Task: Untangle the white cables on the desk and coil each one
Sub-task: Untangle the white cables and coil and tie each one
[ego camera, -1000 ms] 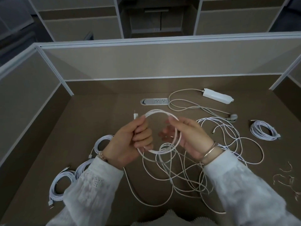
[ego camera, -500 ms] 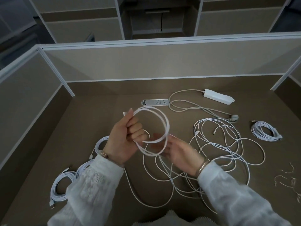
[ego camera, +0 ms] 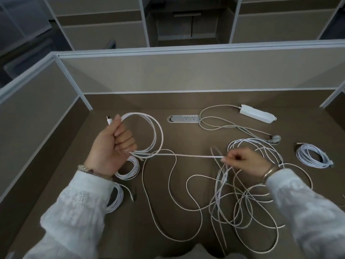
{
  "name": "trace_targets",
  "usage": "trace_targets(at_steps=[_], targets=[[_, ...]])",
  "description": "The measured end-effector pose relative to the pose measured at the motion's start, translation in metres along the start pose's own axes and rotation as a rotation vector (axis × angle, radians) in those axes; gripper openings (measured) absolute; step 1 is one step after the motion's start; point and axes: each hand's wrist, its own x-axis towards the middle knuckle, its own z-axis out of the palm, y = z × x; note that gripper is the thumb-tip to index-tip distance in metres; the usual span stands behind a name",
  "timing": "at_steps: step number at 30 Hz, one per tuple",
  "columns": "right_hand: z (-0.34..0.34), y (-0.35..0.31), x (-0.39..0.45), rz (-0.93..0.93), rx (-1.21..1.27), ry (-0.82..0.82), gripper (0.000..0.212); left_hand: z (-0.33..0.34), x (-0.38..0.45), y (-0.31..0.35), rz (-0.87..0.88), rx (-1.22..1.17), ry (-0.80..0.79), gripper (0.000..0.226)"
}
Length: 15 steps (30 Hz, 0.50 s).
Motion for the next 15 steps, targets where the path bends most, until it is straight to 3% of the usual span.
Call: trace_targets(at_steps=[3, 7, 11, 15], targets=[[-0.025, 0.011, 0.003, 0.065, 0.055, 0.074, 0.056, -0.004, 0.002, -0.001, 0.010, -0.013, 0.006, 0.055], [-0.035, -0.003, 0.002, 0.148, 0.322, 0.225, 0.040, -0.003, 0.004, -0.008, 0.026, 0.053, 0.020, 0.054], [-0.027, -0.049, 0.004, 0.237, 0.486, 0.492, 0.030, 0.006, 0.005, -0.022, 0.061, 0.157, 0.094, 0.052], [0.001, -0.117, -0.012, 0.173, 0.714, 0.542, 0.025, 0.017, 0.006, -0.040, 0.104, 0.253, 0.091, 0.046]])
